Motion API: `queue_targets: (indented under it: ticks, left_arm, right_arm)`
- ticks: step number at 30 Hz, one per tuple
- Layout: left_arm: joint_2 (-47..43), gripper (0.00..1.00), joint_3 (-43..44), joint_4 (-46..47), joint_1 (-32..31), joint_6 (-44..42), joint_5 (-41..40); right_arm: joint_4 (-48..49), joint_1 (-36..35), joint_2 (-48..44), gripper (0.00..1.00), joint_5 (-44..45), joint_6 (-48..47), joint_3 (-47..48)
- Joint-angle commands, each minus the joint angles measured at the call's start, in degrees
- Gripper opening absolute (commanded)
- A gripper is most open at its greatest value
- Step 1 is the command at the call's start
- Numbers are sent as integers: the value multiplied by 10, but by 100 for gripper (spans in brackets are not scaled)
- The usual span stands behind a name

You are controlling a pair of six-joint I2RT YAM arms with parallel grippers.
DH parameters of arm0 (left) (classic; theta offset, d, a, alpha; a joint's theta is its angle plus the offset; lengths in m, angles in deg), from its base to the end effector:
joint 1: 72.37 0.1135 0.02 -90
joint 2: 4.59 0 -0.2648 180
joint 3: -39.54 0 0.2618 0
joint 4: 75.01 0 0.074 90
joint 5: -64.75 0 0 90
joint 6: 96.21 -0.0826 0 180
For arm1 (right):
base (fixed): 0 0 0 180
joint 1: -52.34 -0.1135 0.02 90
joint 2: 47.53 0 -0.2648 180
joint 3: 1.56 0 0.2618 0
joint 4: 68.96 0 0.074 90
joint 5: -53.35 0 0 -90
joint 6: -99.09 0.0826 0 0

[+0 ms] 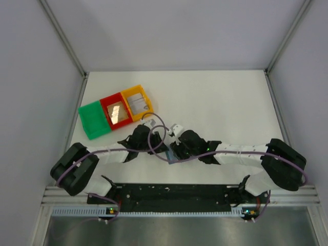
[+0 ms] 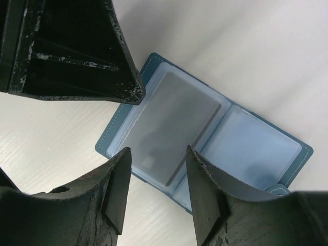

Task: Take the credit cards out of the card holder
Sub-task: Remove the credit card from the card holder.

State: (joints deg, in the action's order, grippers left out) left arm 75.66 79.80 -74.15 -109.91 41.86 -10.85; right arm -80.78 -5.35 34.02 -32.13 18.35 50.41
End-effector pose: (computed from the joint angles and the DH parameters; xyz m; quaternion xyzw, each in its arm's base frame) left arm 0.2216 -0.1962 0.1090 -0.0286 0.8971 -0.3726 0.2357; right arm 0.1798 0.2721 0.1428 -0.3587 0.8372 0.1968 0.3628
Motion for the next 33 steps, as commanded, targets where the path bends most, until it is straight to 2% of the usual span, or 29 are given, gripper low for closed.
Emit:
queue_targets:
  ticks: [1,10,20,26,28,33]
  left_arm:
    - [19,28,19,17,4,-7,18]
    - [58,18,19,10,5,-12,27]
    - [70,17,27,-4,6,-23,26]
    - [71,16,31,-11,6,-27,26]
    - [72,16,33,-13,7,-27,26]
    - [77,16,37,-15,7,-31,27]
  right_arm:
    - [11,-22,20,46,16,-42,30]
    - [16,-38,54,48,13,-45,41]
    - [-13,-41,67,49,54,-55,37]
    - [-32,-41,68,42,78,-55,22]
    - [-35,-40,69,35,83,-51,20]
    - [-35,-41,66,24,89,-41,24]
